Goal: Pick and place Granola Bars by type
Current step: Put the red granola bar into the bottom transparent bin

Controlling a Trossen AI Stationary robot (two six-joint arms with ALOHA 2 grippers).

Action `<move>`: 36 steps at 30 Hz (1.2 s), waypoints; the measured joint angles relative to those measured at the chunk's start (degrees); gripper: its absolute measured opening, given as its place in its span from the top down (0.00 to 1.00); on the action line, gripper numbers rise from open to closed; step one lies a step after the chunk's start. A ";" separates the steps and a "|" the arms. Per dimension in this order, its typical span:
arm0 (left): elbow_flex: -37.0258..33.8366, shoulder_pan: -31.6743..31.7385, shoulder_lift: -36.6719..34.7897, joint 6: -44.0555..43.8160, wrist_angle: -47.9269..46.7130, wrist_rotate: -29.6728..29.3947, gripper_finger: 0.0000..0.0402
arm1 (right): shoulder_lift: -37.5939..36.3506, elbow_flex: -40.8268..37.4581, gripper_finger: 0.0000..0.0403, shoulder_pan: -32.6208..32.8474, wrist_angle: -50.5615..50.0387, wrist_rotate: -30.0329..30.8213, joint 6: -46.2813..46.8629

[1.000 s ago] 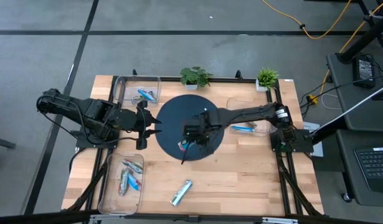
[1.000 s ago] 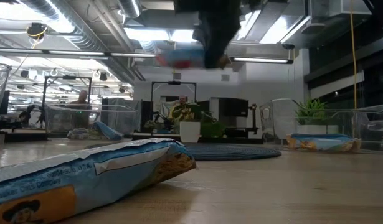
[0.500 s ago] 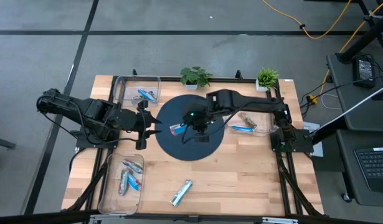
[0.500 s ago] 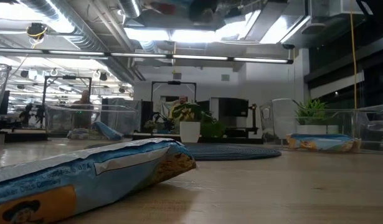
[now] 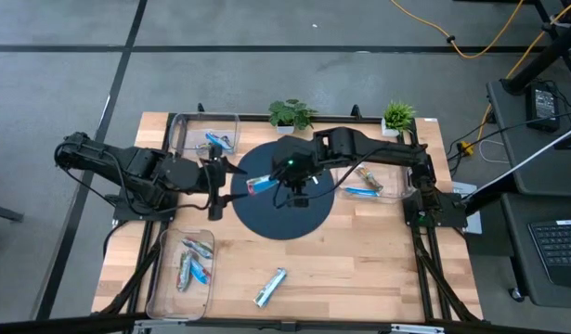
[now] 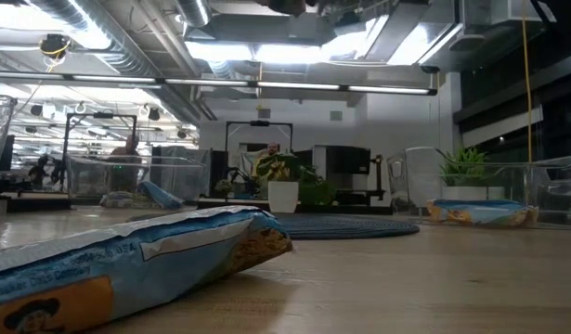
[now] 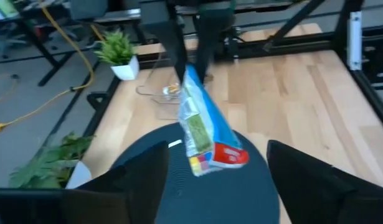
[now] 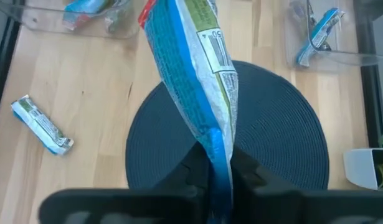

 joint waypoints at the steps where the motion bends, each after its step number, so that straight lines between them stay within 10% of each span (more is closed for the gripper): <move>1: 0.00 0.01 0.00 -0.20 -0.07 -0.64 0.33 | 0.00 0.00 0.92 0.00 0.40 -0.02 -0.04; 23: 0.02 0.01 2.45 -2.10 2.63 -2.32 0.24 | 0.04 0.00 0.96 -0.19 8.86 -1.40 -3.07; 36: 0.00 0.06 4.05 -2.06 4.12 -4.11 0.51 | 0.09 0.00 0.94 -0.20 9.04 -1.84 -3.15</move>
